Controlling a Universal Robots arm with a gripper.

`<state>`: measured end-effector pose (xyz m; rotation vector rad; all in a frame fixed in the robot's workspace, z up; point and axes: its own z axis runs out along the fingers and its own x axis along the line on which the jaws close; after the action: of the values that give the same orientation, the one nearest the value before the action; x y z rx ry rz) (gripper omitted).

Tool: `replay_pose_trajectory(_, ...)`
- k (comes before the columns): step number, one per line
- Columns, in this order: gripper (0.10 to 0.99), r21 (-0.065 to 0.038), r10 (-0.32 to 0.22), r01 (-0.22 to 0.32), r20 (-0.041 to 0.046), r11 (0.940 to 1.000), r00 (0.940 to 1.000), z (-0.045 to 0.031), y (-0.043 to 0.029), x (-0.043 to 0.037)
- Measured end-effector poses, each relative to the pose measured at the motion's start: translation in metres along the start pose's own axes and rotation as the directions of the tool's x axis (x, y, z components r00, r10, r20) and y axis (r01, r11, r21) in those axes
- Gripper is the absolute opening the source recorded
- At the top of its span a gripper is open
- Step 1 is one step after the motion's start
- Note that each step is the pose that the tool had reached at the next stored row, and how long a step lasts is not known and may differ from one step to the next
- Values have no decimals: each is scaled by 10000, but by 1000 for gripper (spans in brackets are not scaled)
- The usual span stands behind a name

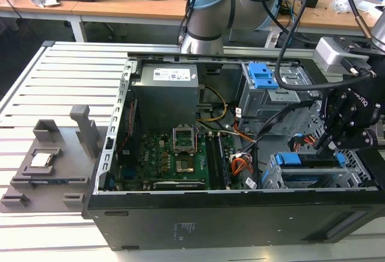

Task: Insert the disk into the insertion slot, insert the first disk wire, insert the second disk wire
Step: 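Insert the first disk wire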

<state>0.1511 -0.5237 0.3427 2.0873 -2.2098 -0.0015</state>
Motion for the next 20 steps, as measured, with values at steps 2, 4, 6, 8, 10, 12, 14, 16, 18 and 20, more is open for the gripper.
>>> replay_pose_trajectory(2, 165, 0, 0, 0, 1, 10000, 10000, 3, 0, 1)
replay_pose_trajectory(4, 165, 1, -8, 8, -1, 10000, 10000, 6, -1, 1)
replay_pose_trajectory(6, 165, 3, -35, 35, -11, 10000, 10000, 11, -1, 1)
replay_pose_trajectory(8, 165, 4, -49, 49, -16, 10000, 10000, 15, -1, 1)
replay_pose_trajectory(10, 165, 3, -49, 49, -15, 10000, 10000, 20, -2, 1)
replay_pose_trajectory(12, 165, 2, -48, 48, -12, 10000, 10000, 22, -3, 0)
replay_pose_trajectory(14, 165, 4, -47, 47, -10, 10000, 10000, 19, -5, 0)
replay_pose_trajectory(16, 165, 3, -47, 47, -2, 10000, 10000, 11, -5, 1)
replay_pose_trajectory(18, 165, 3, -46, 46, -10, 10000, 10000, 7, -5, 2)
replay_pose_trajectory(20, 165, 3, -46, 46, -12, 10000, 10000, 6, -5, 4)
